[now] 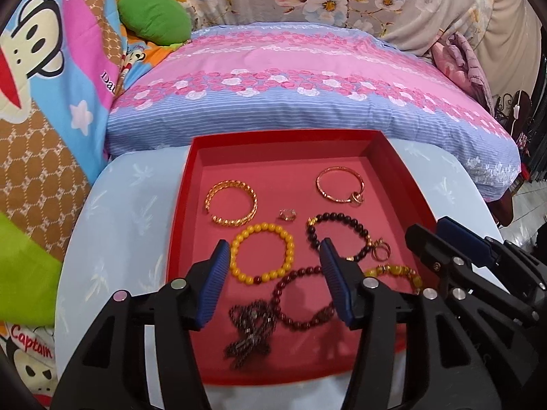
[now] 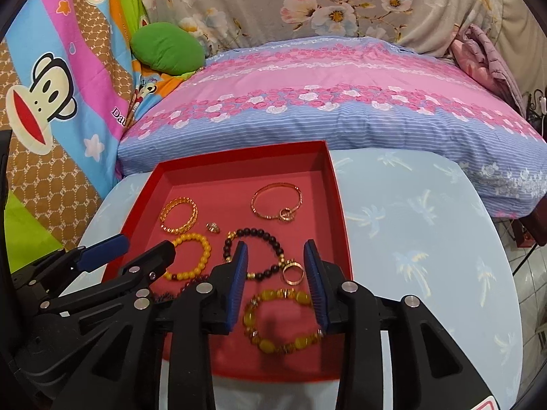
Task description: Organize jewelry
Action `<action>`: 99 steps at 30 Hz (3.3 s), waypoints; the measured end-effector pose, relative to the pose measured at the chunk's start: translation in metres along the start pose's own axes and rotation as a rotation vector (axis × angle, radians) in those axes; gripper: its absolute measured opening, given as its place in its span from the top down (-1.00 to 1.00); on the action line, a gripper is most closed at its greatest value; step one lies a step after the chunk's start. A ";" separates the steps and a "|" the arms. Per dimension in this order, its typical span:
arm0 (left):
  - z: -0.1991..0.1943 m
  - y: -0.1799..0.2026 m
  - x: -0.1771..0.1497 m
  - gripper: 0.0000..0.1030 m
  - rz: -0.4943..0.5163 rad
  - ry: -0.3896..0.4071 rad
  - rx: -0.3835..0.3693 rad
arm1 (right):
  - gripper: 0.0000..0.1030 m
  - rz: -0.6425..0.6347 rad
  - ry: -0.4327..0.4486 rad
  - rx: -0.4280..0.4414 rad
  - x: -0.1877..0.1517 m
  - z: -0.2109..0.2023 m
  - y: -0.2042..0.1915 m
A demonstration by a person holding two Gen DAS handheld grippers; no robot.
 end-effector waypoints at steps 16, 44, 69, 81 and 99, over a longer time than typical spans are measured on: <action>-0.038 -0.007 -0.054 -0.18 -0.011 0.006 0.082 | 0.06 -0.034 0.022 -0.046 -0.047 -0.041 -0.008; -0.042 -0.035 -0.113 -0.66 -0.138 -0.040 0.096 | -0.63 0.000 0.003 -0.078 -0.094 -0.053 -0.002; -0.045 -0.039 -0.120 -0.82 -0.126 -0.035 0.153 | -0.75 -0.006 -0.032 -0.124 -0.103 -0.048 0.005; -0.044 -0.040 -0.118 -0.86 -0.136 -0.026 0.156 | -0.75 -0.010 -0.012 -0.116 -0.100 -0.050 0.004; -0.045 -0.039 -0.115 -0.86 -0.141 -0.016 0.153 | -0.75 -0.003 0.002 -0.115 -0.099 -0.052 0.004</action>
Point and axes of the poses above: each gripper's, at about its wrist camera, not at the fingertips, and z roughly the way its jaws point, y to its right, x to its top, the point moved 8 cm from there along z, roughly the way its jaws point, and after that the axes turned 10 degrees about -y, right-handed, at the moved point
